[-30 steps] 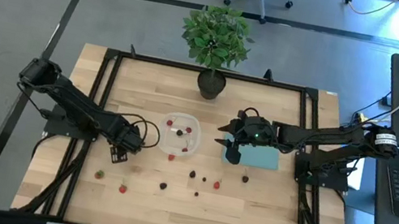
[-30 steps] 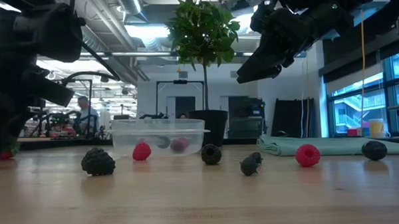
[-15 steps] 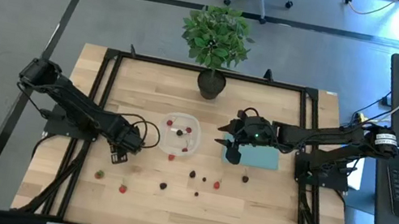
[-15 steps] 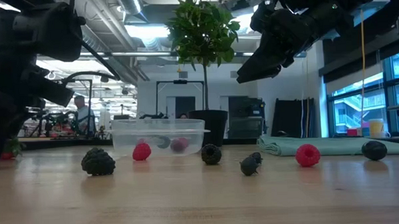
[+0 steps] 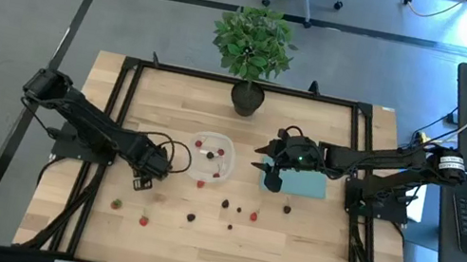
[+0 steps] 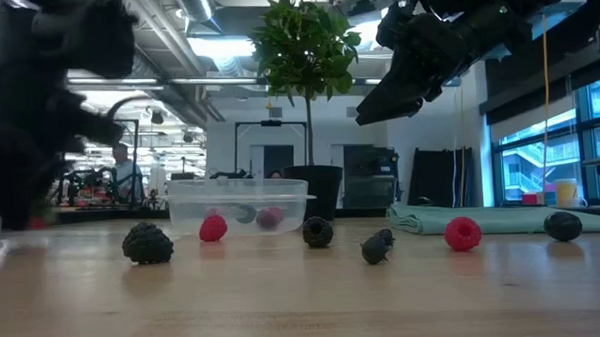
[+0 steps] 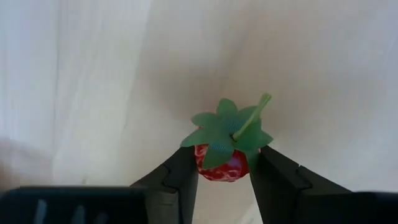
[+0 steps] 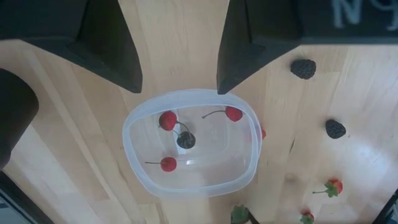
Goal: Pick and placing Produce into tupperware
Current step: Put the top strawberry into the container
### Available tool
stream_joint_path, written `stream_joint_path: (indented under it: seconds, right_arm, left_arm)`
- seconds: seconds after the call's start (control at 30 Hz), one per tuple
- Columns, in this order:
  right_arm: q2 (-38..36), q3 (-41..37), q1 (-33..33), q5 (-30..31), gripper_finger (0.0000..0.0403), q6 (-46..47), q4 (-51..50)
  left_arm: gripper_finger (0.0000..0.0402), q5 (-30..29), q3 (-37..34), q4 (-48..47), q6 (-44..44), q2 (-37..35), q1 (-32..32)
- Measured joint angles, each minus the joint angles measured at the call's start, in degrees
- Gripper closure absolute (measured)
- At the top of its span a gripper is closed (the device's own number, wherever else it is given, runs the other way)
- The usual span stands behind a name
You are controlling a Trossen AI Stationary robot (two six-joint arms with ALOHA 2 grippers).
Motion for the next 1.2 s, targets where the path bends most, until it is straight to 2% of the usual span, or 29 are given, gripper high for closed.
stream_joint_path:
  seconds: [0.2,0.43,0.53,0.6,0.8,1.0,1.2]
  right_arm:
    - [0.0,0.0,0.0,0.0,0.0194,0.0,0.1]
    - [0.0,0.0,0.0,0.0,0.0194,0.2,0.1]
    - [0.0,0.0,0.0,0.0,0.0194,0.2,0.0]
    - [0.0,0.0,0.0,0.0,0.0194,0.2,0.0]
    - [0.0,0.0,0.0,0.0,0.0194,0.2,0.0]
    - [0.0,0.0,0.0,0.0,0.0194,0.2,0.0]
    - [0.0,0.0,0.0,0.0,0.0194,0.0,0.0]
  left_arm:
    - [0.028,-5.3,6.7,-0.1,7.8,0.0,0.2]
    - [0.0279,-15.2,13.6,0.3,17.6,-0.1,2.4]
    - [0.0279,-17.0,15.0,4.2,22.5,-0.1,4.8]
    - [0.0279,-16.4,15.4,7.7,26.0,-0.1,6.9]
    - [0.0279,-6.0,15.7,15.6,34.4,-0.1,14.7]
    - [0.0279,-2.9,15.7,17.9,36.5,0.8,20.1]
    - [0.0279,1.2,15.7,19.8,39.4,5.0,21.9]
